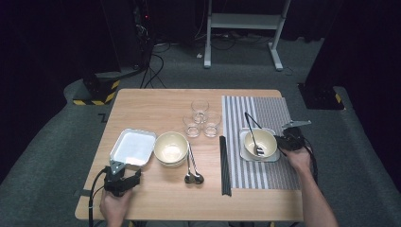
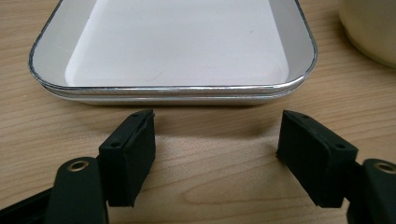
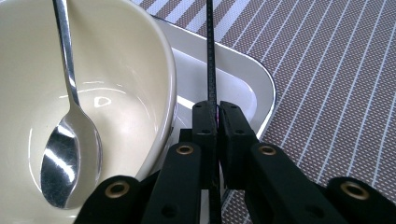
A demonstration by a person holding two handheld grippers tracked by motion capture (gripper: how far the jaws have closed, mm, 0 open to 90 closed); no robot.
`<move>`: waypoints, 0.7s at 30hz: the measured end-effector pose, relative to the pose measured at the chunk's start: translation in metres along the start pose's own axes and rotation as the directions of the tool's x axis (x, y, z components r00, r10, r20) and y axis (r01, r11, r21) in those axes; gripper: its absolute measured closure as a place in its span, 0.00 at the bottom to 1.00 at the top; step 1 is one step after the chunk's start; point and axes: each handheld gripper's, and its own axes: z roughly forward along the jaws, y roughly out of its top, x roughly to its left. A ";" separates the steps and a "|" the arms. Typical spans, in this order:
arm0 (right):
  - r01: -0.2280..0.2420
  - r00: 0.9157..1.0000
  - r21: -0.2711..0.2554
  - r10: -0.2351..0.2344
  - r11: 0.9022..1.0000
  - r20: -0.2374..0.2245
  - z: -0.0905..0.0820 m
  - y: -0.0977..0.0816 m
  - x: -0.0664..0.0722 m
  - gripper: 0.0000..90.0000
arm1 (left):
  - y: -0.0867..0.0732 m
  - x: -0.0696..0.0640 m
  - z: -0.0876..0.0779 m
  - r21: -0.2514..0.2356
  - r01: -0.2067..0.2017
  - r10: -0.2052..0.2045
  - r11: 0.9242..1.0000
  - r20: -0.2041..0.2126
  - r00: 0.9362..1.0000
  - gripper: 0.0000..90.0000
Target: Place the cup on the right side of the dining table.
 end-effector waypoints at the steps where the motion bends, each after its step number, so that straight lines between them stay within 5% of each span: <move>1: 0.000 1.000 0.000 0.000 1.000 0.000 0.000 0.000 0.000 0.96 | 0.000 0.000 0.000 0.000 0.000 0.000 1.000 0.000 1.000 0.31; 21: -0.037 0.999 -0.014 0.037 0.999 -0.005 -0.003 0.000 -0.003 0.86 | 0.000 0.000 0.000 0.000 0.000 0.000 1.000 0.000 1.000 0.31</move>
